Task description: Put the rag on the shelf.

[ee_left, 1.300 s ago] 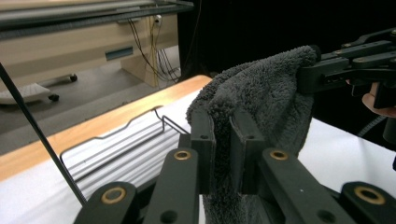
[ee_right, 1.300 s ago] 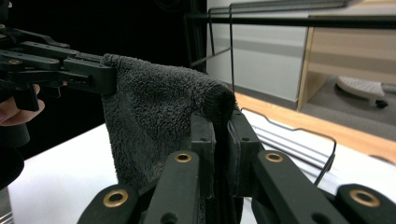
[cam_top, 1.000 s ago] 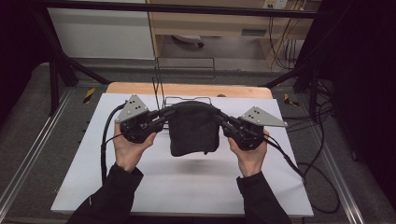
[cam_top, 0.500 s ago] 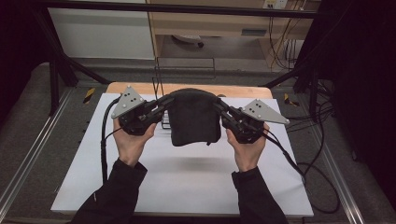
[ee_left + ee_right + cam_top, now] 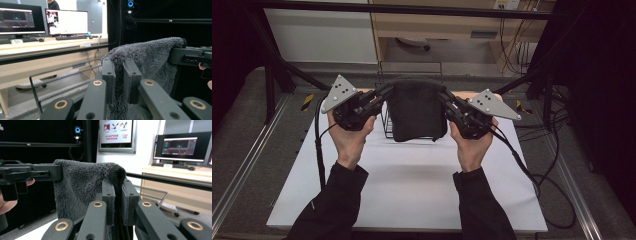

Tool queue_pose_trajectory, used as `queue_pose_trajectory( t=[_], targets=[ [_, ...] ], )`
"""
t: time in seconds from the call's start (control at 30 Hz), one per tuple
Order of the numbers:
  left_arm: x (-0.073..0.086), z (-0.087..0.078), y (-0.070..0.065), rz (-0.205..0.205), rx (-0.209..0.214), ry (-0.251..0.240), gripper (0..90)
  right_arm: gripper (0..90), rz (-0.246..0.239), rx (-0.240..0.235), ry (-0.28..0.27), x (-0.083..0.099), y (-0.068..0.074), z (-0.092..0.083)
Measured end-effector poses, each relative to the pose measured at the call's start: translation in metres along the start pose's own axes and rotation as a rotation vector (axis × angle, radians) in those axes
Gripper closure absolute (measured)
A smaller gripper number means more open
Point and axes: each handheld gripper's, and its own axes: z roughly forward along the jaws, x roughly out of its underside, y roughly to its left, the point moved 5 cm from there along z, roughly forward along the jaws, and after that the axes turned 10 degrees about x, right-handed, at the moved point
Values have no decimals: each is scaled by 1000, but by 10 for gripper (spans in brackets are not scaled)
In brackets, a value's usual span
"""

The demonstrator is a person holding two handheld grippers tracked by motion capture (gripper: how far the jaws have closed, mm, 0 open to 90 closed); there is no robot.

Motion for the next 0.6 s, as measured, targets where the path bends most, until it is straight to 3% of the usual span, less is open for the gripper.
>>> queue_pose_trajectory(
  t=[0.6],
  targets=[
    [-40,8,20,4,-36,-88,810,835,-31,28,-66,-45,-1,27]
  ],
)
